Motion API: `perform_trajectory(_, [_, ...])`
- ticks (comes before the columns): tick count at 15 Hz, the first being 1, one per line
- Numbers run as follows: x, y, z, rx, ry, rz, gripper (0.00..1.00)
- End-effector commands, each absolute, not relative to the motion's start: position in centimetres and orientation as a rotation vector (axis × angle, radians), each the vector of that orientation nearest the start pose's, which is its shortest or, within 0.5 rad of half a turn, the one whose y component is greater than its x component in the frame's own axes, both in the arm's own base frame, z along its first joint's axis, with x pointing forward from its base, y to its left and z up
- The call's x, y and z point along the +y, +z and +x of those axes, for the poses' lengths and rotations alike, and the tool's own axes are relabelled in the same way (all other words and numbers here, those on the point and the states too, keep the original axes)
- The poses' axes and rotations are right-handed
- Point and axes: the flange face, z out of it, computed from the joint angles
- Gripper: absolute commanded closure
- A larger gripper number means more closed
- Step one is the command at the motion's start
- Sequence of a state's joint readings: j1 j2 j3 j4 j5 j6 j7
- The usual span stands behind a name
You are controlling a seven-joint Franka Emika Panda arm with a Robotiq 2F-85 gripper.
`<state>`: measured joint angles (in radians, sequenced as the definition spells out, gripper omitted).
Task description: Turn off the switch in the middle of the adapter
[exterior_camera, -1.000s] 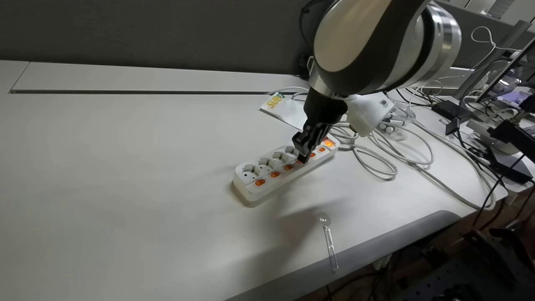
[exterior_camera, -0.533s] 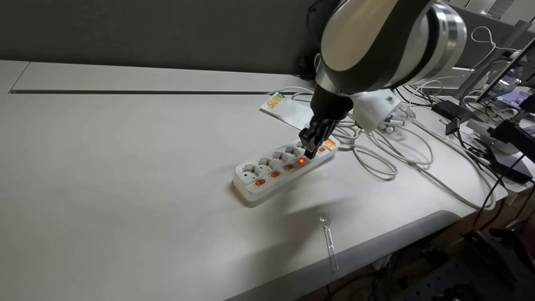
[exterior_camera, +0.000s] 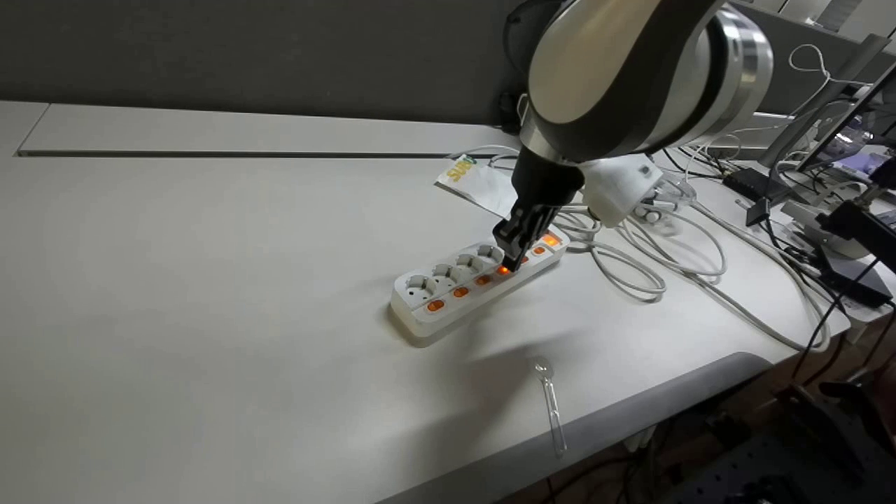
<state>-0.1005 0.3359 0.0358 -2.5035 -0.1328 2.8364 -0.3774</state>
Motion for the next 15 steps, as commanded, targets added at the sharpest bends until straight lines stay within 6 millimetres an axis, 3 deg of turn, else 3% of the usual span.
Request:
perform_trajectory(1, [-2.0, 15.7, 46.1, -0.689, -0.001, -3.083, 1.00])
perform_trajectory(15, [-3.0, 15.0, 45.7, -0.626, 0.014, -3.088, 1.00])
